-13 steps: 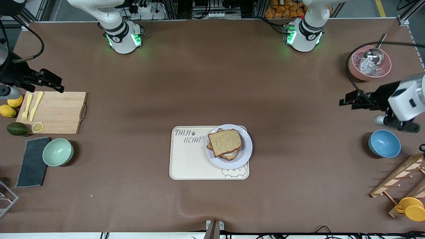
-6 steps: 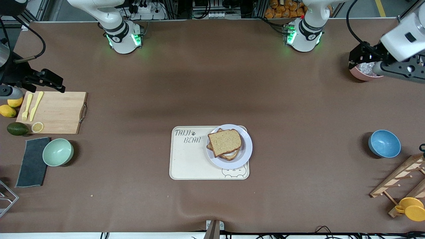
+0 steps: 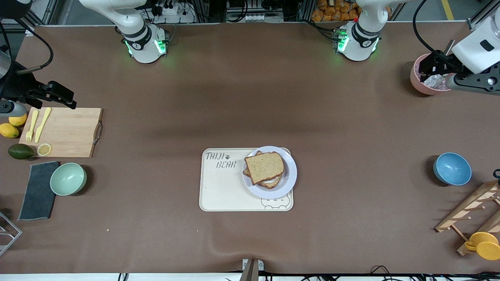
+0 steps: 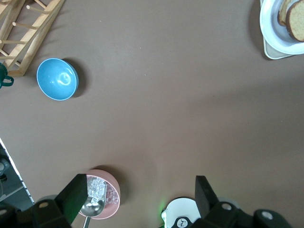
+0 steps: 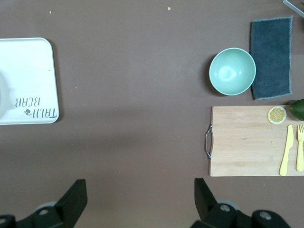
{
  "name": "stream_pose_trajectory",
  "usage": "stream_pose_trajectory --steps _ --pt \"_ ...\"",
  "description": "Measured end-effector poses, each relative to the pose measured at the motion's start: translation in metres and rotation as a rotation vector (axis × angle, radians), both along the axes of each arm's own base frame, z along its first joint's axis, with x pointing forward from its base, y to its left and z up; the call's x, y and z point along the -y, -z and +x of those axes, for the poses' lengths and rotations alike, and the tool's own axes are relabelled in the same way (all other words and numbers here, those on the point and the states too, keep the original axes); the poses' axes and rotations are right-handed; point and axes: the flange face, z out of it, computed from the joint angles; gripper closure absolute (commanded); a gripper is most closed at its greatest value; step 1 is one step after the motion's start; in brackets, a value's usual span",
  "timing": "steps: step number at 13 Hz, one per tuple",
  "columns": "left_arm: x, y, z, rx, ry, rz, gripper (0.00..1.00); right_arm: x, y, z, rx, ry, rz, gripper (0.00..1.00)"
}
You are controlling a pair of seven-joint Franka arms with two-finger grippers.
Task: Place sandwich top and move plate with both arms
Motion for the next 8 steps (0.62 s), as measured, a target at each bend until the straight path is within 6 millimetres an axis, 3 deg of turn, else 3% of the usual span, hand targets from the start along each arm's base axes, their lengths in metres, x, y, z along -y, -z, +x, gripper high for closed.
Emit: stream_pose_trajectory --steps 2,6,8 --pt "-0.012 0.005 0.008 0.029 -0.028 -0.013 0.0 0.0 0.0 0.0 -0.001 0.0 0.0 0.0" --pt "-0.056 0.03 0.02 0.039 -0.124 -0.109 0.0 0.002 -0.001 0.0 0.002 0.004 0.0 0.0" --pt "-0.057 0.03 0.018 0.052 -0.129 -0.12 0.0 0.005 -0.003 0.0 0.004 0.01 0.0 0.0"
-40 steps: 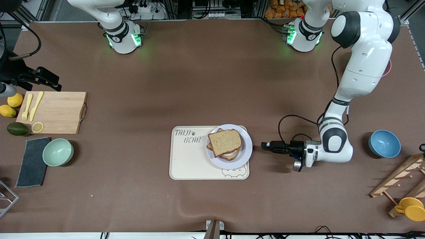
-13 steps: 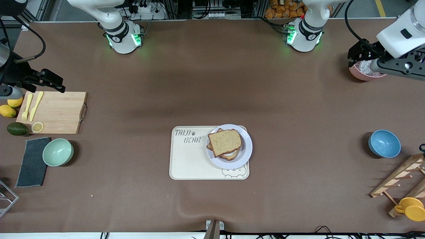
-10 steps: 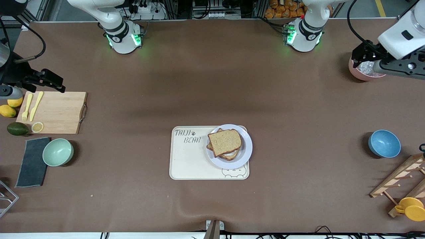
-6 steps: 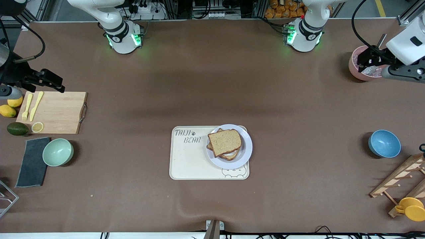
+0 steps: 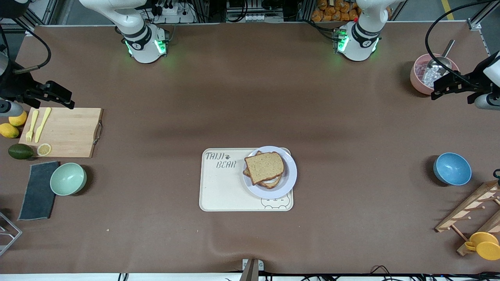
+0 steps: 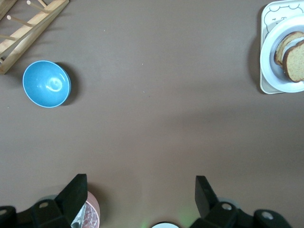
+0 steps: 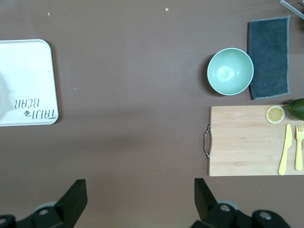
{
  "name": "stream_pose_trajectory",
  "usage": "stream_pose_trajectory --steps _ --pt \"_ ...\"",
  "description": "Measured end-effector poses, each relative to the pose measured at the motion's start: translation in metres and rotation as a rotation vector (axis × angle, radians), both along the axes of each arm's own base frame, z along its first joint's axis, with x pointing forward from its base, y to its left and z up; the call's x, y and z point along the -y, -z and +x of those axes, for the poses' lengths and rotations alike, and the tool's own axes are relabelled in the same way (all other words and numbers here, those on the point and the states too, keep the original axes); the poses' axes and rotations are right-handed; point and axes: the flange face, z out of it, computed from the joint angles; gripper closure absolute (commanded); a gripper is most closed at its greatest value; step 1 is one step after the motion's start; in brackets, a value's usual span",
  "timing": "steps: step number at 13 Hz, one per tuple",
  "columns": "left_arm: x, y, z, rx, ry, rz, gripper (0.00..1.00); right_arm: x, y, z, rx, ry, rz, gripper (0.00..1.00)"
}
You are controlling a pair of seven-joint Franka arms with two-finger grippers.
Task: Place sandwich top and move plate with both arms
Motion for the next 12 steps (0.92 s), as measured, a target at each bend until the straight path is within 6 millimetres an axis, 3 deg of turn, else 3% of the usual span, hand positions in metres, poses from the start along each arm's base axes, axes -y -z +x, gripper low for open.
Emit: stream_pose_trajectory --steps 5,12 --pt "0.011 -0.008 -0.013 0.013 0.017 0.006 0.0 0.002 -0.001 0.0 0.0 0.003 0.0 0.0" --pt "0.031 -0.003 -0.015 0.029 0.06 0.029 0.0 0.002 -0.001 0.0 0.0 0.004 0.0 0.0"
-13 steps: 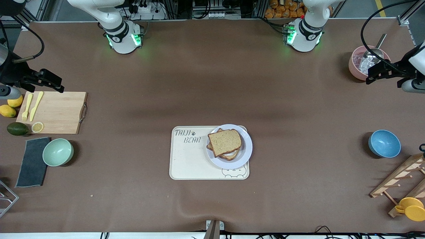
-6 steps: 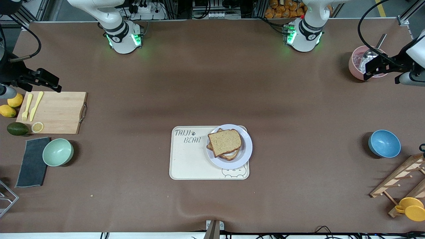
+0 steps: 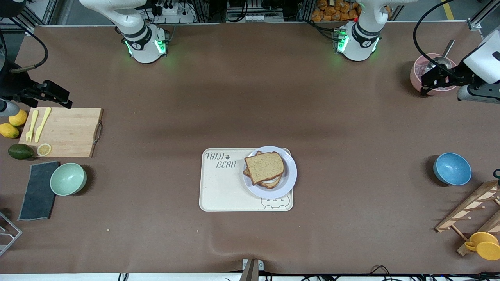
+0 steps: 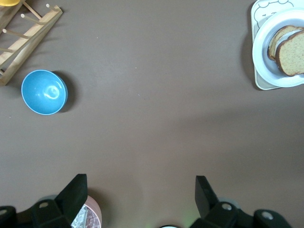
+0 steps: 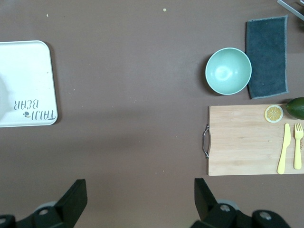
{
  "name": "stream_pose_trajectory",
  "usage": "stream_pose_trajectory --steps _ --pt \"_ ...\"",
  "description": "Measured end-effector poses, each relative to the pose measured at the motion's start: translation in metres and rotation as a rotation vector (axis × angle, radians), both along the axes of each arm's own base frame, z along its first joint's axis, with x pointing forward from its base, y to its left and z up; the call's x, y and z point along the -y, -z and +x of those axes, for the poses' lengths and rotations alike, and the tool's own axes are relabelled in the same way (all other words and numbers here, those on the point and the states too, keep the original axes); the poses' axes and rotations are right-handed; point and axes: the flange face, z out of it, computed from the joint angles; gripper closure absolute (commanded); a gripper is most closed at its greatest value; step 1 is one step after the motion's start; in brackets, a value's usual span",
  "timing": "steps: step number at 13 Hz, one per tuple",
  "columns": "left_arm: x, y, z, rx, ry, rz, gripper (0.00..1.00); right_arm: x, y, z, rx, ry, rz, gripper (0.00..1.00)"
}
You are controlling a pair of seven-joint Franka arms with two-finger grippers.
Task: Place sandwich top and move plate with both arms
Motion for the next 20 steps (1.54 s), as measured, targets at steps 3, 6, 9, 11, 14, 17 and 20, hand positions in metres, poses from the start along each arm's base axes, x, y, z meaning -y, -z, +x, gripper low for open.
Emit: stream_pose_trajectory --steps 3,6,9,11,14,17,20 --pt "0.001 0.001 0.0 -0.001 -0.004 0.005 0.0 0.0 0.0 0.0 0.0 0.0 0.0 0.0" --pt "0.007 0.001 -0.001 0.0 -0.075 0.008 0.0 0.0 0.0 0.0 0.0 0.0 0.0 0.0" --pt "0.023 0.004 -0.001 0.014 -0.125 0.026 0.0 -0.002 0.0 0.0 0.002 -0.003 0.0 0.0" --pt "0.019 0.005 0.001 0.021 -0.142 0.026 0.0 -0.001 0.0 0.0 0.002 -0.002 0.0 0.0" --pt "-0.002 0.005 0.003 0.022 -0.182 0.026 0.0 -0.001 0.0 0.0 0.002 -0.001 0.0 0.0" --pt "-0.016 0.002 0.003 0.027 -0.209 0.018 0.0 -0.001 0.0 0.0 0.002 -0.002 0.0 0.0" --pt "-0.017 0.002 0.003 0.025 -0.214 0.01 0.0 -0.002 0.0 0.0 0.002 -0.003 0.0 0.0"
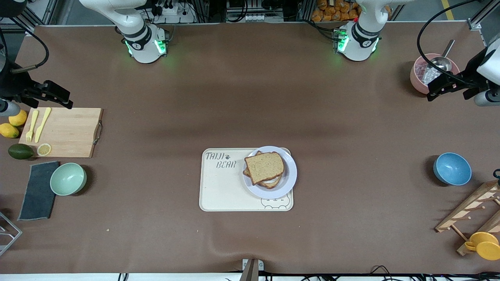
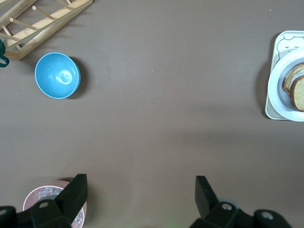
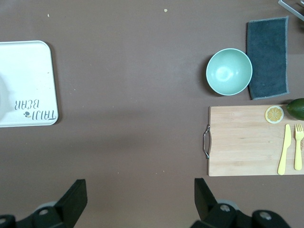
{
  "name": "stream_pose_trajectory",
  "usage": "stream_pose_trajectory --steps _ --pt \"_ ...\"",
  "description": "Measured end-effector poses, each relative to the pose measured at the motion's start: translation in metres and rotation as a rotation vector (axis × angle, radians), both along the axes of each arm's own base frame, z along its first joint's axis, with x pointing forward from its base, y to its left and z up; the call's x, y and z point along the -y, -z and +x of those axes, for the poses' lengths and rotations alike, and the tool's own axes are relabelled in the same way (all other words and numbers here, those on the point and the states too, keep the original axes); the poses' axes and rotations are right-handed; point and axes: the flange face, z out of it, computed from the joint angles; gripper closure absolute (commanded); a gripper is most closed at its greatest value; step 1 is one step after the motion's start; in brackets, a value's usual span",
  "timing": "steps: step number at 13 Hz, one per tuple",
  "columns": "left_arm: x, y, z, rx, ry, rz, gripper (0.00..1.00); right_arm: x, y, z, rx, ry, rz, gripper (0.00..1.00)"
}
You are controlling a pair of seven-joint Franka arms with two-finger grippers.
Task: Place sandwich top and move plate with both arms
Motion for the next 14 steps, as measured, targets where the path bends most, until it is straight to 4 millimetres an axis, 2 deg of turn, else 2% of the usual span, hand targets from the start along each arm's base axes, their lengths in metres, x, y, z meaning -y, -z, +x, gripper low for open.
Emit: stream_pose_trajectory --steps 14 --pt "-0.0018 -0.0073 0.0013 0.016 -0.003 -0.001 0.0 0.0001 0.0001 0.0001 0.0 0.0 0.0 0.0"
